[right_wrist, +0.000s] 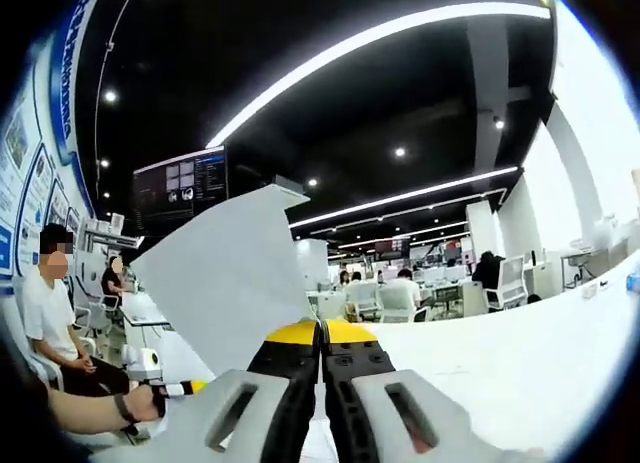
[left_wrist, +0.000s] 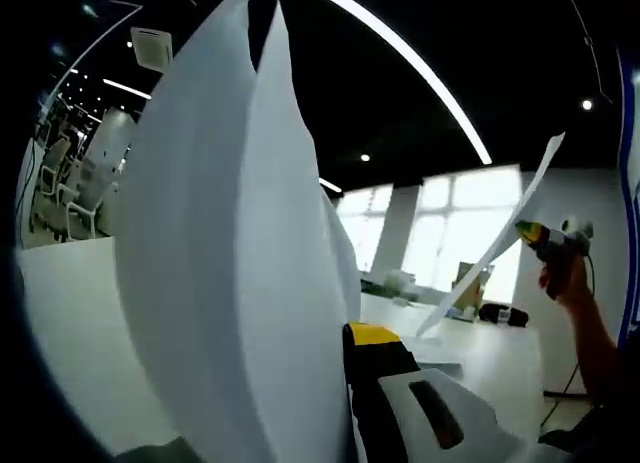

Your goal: Organize the stack of printing papers by aligning and flattening the scattered papers on the table

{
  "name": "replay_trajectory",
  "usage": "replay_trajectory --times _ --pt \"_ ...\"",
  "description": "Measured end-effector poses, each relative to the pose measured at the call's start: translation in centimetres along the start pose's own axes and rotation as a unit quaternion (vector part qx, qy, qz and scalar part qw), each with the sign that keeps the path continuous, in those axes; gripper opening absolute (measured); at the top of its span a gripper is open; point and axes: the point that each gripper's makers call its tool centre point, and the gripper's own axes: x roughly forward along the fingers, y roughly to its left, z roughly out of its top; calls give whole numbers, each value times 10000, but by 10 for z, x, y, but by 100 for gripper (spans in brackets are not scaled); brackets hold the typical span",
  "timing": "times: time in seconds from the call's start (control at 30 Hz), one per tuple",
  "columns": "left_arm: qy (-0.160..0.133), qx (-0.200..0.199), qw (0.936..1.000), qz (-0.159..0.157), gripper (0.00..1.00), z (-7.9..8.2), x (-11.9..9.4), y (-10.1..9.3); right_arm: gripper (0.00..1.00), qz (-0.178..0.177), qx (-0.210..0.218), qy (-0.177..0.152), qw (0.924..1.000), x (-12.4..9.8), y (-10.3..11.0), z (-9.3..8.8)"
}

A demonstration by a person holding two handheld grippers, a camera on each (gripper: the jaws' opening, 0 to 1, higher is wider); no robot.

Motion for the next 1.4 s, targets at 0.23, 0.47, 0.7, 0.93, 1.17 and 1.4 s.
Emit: replay_trajectory --times 0.23,0.47,0.7,0.93,1.17,1.4 --pt "-31 -13 10000 1 6 0 0 0 0 83 56 103 9999 -6 6 -3" --pt "-9 9 10000 2 6 -1 -1 0 0 184 125 319 9992 -5 13 -9" --pt "-9 9 10000 -1 6 0 -2 0 0 272 127 533 9981 -6 24 -10" --pt "-9 8 10000 -4 6 0 -2 0 0 373 371 555 9971 -5 30 -8" --pt "-4 1 10000 -7 6 0 -2 0 0 501 435 593 9960 -5 39 -10" --pt "-4 -1 10000 -8 6 0 -1 0 0 515 446 754 9948 -8 39 -16"
